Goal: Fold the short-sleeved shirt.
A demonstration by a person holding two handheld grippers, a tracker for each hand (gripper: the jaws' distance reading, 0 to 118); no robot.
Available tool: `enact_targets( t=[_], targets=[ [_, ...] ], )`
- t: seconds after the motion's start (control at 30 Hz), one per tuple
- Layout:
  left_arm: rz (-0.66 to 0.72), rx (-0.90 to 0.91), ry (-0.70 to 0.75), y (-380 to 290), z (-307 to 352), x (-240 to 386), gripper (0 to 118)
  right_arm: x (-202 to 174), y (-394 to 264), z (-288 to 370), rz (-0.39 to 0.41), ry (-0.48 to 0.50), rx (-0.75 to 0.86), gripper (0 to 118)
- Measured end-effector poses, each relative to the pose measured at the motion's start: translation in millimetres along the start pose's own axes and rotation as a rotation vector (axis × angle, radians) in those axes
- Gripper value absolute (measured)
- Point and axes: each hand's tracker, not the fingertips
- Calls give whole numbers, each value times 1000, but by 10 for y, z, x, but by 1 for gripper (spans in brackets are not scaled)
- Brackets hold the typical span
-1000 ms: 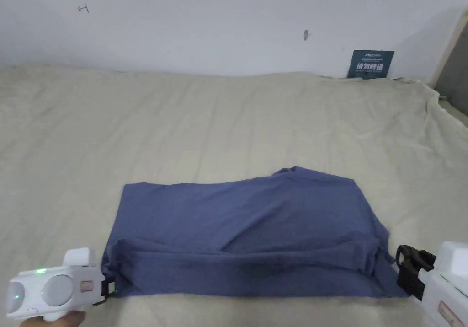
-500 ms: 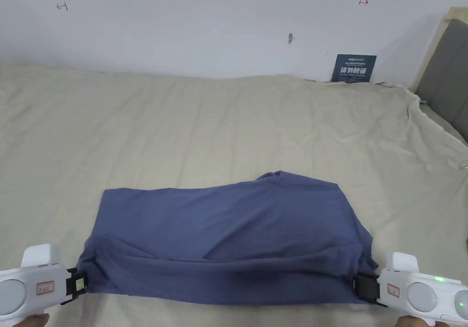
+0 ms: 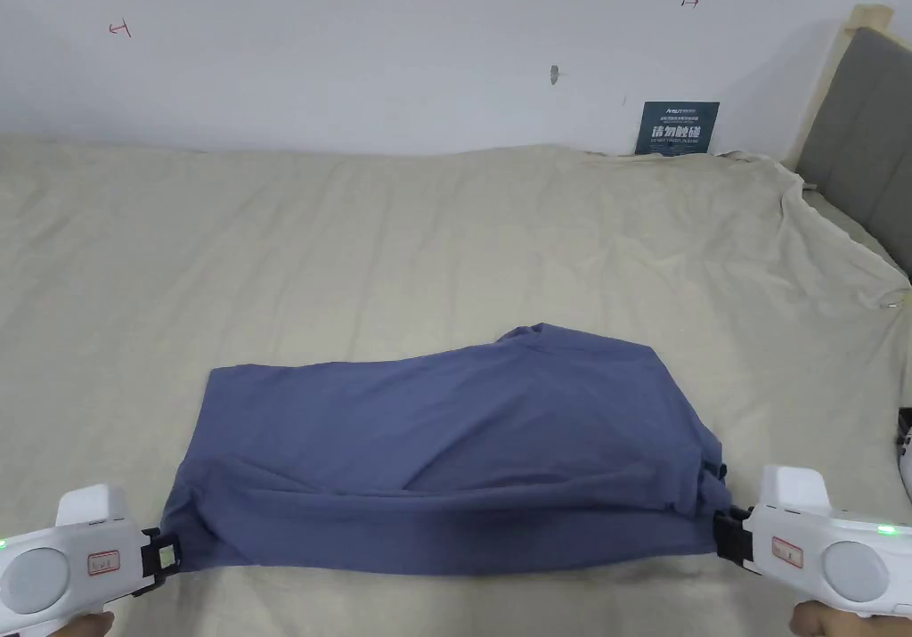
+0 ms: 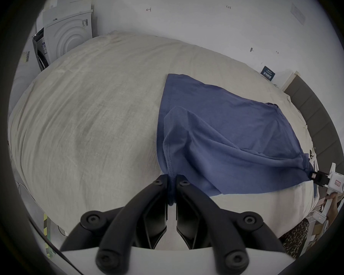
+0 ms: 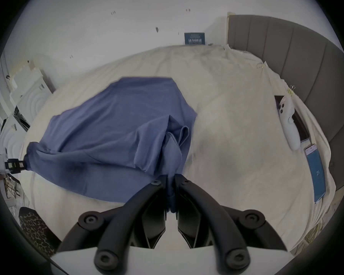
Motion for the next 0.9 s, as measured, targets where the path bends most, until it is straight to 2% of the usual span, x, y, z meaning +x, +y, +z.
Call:
enact_targets(
  t=[0.2,0.4,0.7,0.8,0.9],
  targets=[
    [11,29,-12,-54,240,-143,4,3,-66,511,-11,27,43,5],
    [1,-13,8,-381,397,-375,4,46,-469,743,-24,34,-17,5],
    [25,-105,53,-809,105,-489,4,81,-1021,282,-69,-43,-126,5],
    [20,-117,73,-876,24,-461,4,53,-1109,190,-67,-59,-116,5],
    [33,-106,85,-880,29,-455,5,-21,-1086,226,-21,-86,-111,5]
  ],
)
